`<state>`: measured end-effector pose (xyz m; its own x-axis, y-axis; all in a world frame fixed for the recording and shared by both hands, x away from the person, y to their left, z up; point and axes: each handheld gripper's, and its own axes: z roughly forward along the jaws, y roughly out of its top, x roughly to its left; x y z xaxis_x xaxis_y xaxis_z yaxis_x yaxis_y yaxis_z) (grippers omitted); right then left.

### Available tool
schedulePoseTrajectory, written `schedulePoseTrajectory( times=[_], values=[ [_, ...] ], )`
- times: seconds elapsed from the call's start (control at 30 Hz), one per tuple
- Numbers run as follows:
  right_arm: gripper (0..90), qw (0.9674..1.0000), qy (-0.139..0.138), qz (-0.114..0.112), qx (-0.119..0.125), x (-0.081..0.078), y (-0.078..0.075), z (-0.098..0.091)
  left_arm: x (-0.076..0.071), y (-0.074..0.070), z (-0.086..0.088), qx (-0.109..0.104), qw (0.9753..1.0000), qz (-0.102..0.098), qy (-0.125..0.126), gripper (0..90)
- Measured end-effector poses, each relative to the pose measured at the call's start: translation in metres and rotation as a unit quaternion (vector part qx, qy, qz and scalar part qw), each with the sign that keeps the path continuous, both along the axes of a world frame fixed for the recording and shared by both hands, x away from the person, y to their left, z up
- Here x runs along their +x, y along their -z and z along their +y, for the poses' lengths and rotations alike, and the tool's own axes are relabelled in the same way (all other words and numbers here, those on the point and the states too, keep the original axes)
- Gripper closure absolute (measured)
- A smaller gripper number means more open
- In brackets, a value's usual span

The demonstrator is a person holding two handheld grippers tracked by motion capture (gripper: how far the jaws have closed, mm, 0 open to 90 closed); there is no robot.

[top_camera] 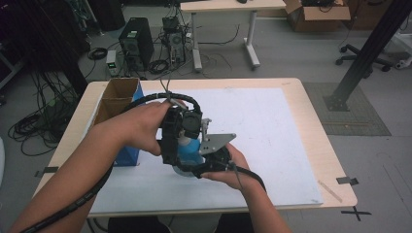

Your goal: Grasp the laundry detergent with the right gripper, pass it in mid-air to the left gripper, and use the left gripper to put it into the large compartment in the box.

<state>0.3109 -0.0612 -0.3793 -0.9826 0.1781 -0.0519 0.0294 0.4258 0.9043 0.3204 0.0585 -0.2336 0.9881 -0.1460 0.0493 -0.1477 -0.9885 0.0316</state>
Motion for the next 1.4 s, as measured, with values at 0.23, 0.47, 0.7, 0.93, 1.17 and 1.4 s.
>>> schedulePoseTrajectory(
  times=[0.23,0.47,0.7,0.93,1.17,1.4],
  values=[
    [45.3,1.0000,-0.002,0.000,0.002,-0.0004,-0.0009,0.0012,-0.0027,0.0041,-0.0018,0.001,1.0000,-0.008,0.001,0.3],
    [45.3,1.0000,-0.001,-0.001,0.000,0.0002,-0.0002,0.0014,-0.0034,0.0048,-0.0010,-0.001,0.9999,-0.011,0.001,0.8],
    [45.3,1.0000,0.000,-0.002,0.002,0.0000,-0.0010,0.0006,-0.0030,0.0057,-0.0001,-0.005,0.9998,-0.017,-0.003,4.7],
    [45.3,1.0000,0.003,0.003,0.003,-0.0005,-0.0005,-0.0006,-0.0021,0.0063,0.0014,-0.009,0.9997,-0.020,-0.009,8.2],
    [45.3,1.0000,0.004,0.002,0.006,-0.0005,-0.0026,-0.0004,-0.0030,0.0027,0.0002,-0.009,0.9995,-0.027,-0.011,13.2],
    [45.3,1.0000,0.003,0.002,0.007,-0.0011,-0.0035,0.0006,-0.0034,0.0020,-0.0012,-0.007,0.9995,-0.030,-0.008,16.1]
  ],
)
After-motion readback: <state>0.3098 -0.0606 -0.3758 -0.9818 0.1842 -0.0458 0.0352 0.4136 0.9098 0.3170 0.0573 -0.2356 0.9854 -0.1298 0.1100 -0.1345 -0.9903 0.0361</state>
